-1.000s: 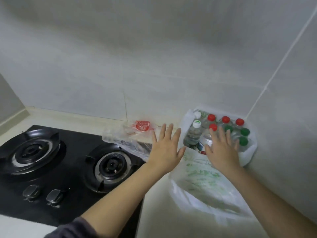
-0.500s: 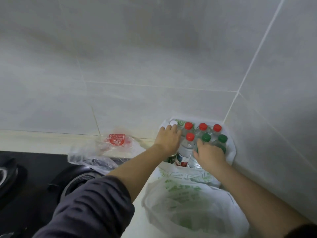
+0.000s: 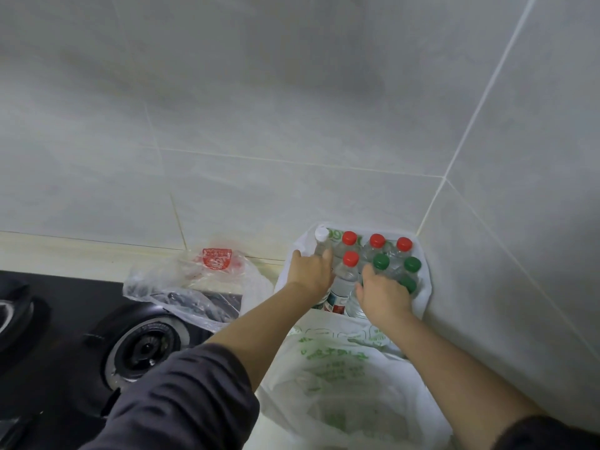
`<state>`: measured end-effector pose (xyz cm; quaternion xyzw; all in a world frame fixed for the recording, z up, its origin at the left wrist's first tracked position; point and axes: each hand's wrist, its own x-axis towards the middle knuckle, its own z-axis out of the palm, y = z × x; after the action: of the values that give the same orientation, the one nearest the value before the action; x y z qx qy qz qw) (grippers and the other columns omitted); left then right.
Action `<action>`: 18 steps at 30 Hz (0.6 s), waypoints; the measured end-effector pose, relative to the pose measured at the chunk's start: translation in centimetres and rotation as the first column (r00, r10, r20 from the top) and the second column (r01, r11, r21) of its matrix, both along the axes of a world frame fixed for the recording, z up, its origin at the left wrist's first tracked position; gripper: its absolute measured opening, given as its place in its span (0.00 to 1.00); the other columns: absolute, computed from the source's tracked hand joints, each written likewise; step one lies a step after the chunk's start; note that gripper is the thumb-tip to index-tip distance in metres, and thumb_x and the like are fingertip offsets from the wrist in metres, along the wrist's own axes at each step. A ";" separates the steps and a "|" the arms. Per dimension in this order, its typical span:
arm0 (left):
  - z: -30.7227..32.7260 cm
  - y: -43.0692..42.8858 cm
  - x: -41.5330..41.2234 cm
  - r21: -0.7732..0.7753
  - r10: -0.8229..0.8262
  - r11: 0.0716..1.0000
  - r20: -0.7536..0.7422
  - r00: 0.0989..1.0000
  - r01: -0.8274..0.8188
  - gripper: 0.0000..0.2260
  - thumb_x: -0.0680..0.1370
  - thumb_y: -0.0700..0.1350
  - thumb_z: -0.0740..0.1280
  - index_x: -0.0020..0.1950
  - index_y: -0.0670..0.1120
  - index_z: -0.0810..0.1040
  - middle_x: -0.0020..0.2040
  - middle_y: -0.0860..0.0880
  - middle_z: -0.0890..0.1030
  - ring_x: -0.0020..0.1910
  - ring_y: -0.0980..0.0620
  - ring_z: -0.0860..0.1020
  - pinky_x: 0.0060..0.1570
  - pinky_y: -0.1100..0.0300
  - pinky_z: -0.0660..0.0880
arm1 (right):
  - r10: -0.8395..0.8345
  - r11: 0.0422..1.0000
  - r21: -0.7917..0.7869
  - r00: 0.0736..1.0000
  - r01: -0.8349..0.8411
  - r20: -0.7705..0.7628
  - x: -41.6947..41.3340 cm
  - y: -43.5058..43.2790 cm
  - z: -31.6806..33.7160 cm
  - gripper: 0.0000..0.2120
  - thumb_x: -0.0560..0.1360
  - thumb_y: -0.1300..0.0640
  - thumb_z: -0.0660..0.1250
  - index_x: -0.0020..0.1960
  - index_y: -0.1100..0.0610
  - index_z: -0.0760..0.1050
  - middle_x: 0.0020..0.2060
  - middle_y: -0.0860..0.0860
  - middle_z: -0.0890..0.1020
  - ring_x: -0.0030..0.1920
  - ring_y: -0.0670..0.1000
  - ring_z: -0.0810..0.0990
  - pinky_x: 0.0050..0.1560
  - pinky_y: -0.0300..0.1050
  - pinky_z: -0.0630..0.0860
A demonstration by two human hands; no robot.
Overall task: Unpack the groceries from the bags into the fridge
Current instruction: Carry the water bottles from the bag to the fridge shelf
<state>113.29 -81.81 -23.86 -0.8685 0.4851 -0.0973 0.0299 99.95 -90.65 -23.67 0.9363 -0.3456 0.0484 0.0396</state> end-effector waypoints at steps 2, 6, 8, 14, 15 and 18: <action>-0.1 0.7 -0.4 -0.035 0.025 0.999 -0.007 1.000 -0.026 0.18 0.83 0.54 0.54 0.66 0.44 0.65 0.46 0.48 0.83 0.42 0.47 0.79 0.57 0.50 0.64 | -0.020 1.000 0.003 0.999 0.019 0.036 -0.2 0.3 0.0 0.12 0.83 0.48 0.54 0.57 0.56 0.66 0.42 0.53 0.81 0.38 0.54 0.79 0.29 0.42 0.68; -0.1 2.6 -0.9 -0.150 0.070 0.986 -0.017 0.997 -0.072 0.20 0.82 0.57 0.54 0.65 0.44 0.68 0.31 0.51 0.69 0.31 0.47 0.70 0.52 0.50 0.63 | -0.147 0.972 0.204 0.977 0.114 0.156 -0.5 0.7 0.6 0.13 0.82 0.47 0.57 0.54 0.58 0.67 0.41 0.53 0.80 0.40 0.55 0.80 0.32 0.44 0.71; 0.9 3.5 -1.1 -0.252 0.093 0.963 -0.039 0.995 -0.100 0.19 0.81 0.59 0.55 0.59 0.44 0.70 0.30 0.50 0.73 0.30 0.47 0.71 0.48 0.52 0.62 | -0.225 0.941 0.310 0.932 0.133 0.283 -0.6 0.7 1.2 0.13 0.80 0.48 0.61 0.52 0.58 0.69 0.39 0.53 0.79 0.39 0.54 0.79 0.34 0.45 0.72; 8.3 6.1 -2.7 -0.574 0.085 0.799 -0.186 0.979 -0.178 0.14 0.75 0.56 0.65 0.43 0.45 0.70 0.27 0.50 0.73 0.29 0.44 0.73 0.45 0.54 0.63 | -0.183 0.934 0.352 0.770 -0.057 0.611 0.3 2.1 7.0 0.10 0.73 0.50 0.69 0.44 0.56 0.74 0.36 0.50 0.79 0.38 0.53 0.78 0.33 0.44 0.70; 9.7 6.7 -3.0 -0.616 0.076 0.765 -0.200 0.977 -0.185 0.14 0.74 0.55 0.67 0.42 0.45 0.71 0.27 0.50 0.73 0.28 0.45 0.72 0.44 0.54 0.66 | -0.167 0.935 0.343 0.741 -0.090 0.650 0.4 2.5 8.3 0.09 0.72 0.51 0.69 0.43 0.55 0.74 0.34 0.48 0.78 0.37 0.52 0.77 0.34 0.44 0.69; 13.8 9.2 -3.9 -0.721 0.077 0.655 -0.236 0.969 -0.227 0.12 0.73 0.55 0.68 0.43 0.48 0.71 0.29 0.51 0.74 0.29 0.46 0.70 0.34 0.57 0.65 | -0.104 0.934 0.302 0.665 -0.190 0.740 0.7 4.0 11.9 0.07 0.70 0.52 0.69 0.39 0.53 0.73 0.33 0.46 0.77 0.36 0.49 0.75 0.33 0.42 0.66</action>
<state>109.41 -72.61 -10.10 -0.8479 0.3292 -0.2025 -0.3628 100.67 -86.66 -11.79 0.8331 -0.3116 0.3648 -0.2754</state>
